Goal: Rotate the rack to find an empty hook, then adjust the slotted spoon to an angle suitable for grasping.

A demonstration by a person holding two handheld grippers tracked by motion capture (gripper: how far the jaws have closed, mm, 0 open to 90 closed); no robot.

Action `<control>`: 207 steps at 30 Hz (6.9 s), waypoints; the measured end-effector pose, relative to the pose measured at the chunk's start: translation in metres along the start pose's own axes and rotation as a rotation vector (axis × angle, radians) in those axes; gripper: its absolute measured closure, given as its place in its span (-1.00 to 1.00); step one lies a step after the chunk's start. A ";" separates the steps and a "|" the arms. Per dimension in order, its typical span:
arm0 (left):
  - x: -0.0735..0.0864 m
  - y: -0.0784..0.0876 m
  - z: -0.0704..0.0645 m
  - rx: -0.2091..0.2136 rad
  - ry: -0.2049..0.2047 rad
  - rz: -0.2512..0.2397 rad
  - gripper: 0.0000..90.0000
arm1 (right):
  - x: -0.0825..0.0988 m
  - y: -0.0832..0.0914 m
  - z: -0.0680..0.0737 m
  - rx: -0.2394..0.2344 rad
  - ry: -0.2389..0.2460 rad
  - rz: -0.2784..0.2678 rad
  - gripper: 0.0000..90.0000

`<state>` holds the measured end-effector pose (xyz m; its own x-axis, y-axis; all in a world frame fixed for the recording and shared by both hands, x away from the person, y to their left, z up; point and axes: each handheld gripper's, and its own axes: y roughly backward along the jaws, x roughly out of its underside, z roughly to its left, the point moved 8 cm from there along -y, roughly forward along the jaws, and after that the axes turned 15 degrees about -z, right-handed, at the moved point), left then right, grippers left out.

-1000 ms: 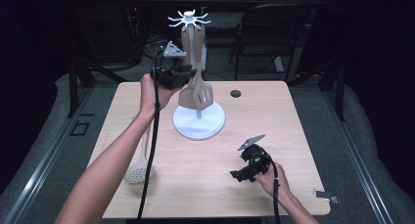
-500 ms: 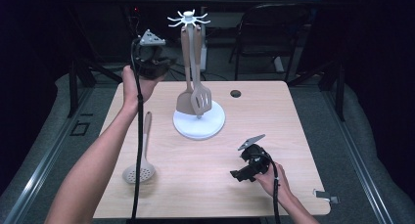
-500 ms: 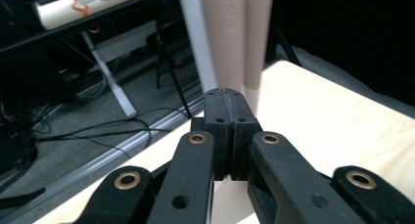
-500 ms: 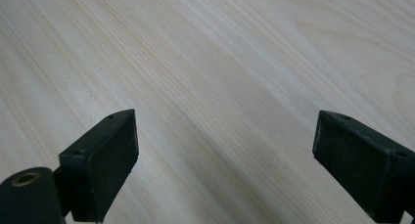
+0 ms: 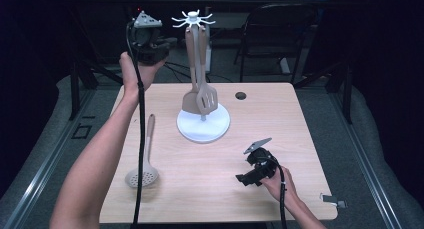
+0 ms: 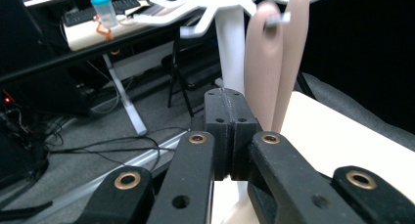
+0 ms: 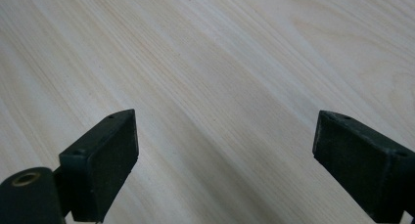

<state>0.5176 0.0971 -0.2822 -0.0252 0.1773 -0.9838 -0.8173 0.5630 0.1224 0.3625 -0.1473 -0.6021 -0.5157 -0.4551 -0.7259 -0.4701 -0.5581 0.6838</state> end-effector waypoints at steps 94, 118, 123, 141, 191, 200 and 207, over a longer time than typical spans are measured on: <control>-0.020 -0.031 0.030 -0.138 0.024 0.051 0.99 | 0.001 -0.001 -0.001 0.000 0.005 0.002 -0.79; 0.007 -0.004 0.039 -0.139 0.070 0.084 0.47 | 0.001 0.000 0.000 -0.001 0.018 0.013 -0.79; 0.017 0.006 0.035 -0.129 0.071 0.104 0.15 | 0.001 0.000 0.000 -0.002 0.017 0.015 -0.79; 0.092 0.052 0.006 -0.098 0.055 0.199 -0.65 | 0.002 -0.002 0.001 0.002 0.021 0.032 -0.78; 0.297 0.099 0.010 -0.216 0.175 0.513 -0.85 | 0.004 -0.009 0.001 0.008 0.032 0.035 -0.77; 0.325 0.091 0.013 -0.223 0.236 0.593 -0.52 | 0.007 -0.008 0.002 0.009 0.037 0.063 -0.73; 0.346 0.086 0.009 -0.218 0.236 0.675 -0.15 | 0.006 -0.009 0.003 0.006 0.034 0.059 -0.72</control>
<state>0.4443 0.2140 -0.6105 -0.6650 0.2358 -0.7086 -0.6750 0.2160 0.7054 0.3617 -0.1432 -0.6126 -0.5183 -0.5106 -0.6861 -0.4434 -0.5256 0.7261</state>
